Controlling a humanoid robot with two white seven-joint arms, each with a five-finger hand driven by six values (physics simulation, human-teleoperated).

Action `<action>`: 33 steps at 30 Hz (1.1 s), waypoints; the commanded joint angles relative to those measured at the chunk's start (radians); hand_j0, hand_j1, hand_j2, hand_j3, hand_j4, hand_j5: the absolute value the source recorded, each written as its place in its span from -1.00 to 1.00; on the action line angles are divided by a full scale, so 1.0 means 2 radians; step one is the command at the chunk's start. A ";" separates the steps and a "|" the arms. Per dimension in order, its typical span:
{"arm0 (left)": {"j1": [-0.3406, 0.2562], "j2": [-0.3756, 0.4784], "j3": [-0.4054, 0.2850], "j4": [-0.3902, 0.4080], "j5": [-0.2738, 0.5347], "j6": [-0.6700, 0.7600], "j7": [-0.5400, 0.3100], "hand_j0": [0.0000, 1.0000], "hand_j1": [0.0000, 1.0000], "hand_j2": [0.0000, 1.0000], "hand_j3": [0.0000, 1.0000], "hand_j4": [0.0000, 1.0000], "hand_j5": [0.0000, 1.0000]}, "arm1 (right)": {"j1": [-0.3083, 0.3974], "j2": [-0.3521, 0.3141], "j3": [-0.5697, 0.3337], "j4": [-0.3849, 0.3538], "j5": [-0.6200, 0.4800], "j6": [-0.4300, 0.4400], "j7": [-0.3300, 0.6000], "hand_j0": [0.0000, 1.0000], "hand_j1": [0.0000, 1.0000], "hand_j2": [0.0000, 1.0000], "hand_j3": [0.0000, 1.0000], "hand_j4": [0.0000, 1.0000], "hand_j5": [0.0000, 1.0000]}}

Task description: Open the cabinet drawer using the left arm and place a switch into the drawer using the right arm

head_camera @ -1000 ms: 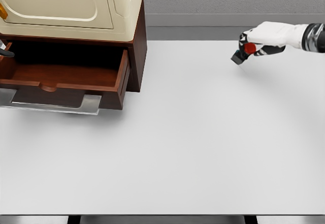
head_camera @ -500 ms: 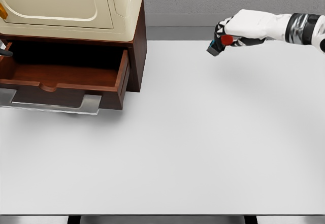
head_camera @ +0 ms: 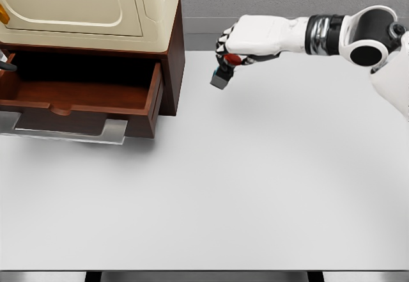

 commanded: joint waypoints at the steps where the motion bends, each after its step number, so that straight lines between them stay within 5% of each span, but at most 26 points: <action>1: 0.000 0.000 0.000 0.000 0.003 0.001 0.000 1.00 1.00 1.00 1.00 1.00 1.00 | -0.001 0.001 0.005 -0.022 -0.004 0.002 -0.001 -0.12 -0.12 -0.12 -0.12 -0.12 -0.12; 19: 0.000 -0.002 -0.002 -0.003 0.001 0.000 0.000 1.00 1.00 1.00 1.00 1.00 1.00 | -0.076 0.031 0.054 -0.066 -0.051 0.002 -0.001 -0.10 -0.10 -0.10 -0.10 -0.10 -0.10; 29: 0.001 -0.004 -0.005 -0.004 -0.004 -0.002 0.000 1.00 1.00 1.00 1.00 1.00 1.00 | -0.130 0.101 0.091 -0.060 -0.052 0.002 -0.001 -0.05 -0.05 -0.05 -0.05 -0.05 -0.05; 33: 0.001 -0.008 -0.006 -0.005 -0.012 -0.002 0.000 1.00 1.00 1.00 1.00 1.00 1.00 | -0.158 0.140 0.110 -0.011 -0.053 0.002 -0.001 -0.05 -0.05 -0.05 -0.05 -0.05 -0.05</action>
